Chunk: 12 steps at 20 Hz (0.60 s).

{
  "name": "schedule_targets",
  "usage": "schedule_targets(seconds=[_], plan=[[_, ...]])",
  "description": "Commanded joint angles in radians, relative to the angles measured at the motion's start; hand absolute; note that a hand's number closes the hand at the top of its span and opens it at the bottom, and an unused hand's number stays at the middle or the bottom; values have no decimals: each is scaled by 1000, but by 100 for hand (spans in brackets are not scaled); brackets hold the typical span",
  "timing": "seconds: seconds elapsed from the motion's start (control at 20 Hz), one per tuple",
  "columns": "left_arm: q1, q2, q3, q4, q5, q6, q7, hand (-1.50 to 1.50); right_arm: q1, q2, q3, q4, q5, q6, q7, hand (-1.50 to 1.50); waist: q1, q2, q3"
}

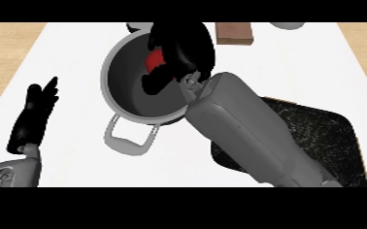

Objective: Pick the tomato from the tray and place it in the pot

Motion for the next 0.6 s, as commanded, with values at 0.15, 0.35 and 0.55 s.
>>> schedule_targets(seconds=[0.15,0.35,0.55], plan=[[-1,5,5,3,6,-12,14,0,-12,0,97,183,-207,-266,-87,-150,4,0,0],[5,-18,-23,-11,-28,18,7,0,21,0,57,147,-288,-449,-164,-150,4,0,1],[14,-16,-12,-20,-4,3,1,0,7,0,-6,136,-317,-619,-220,-150,-2,-2,1]])
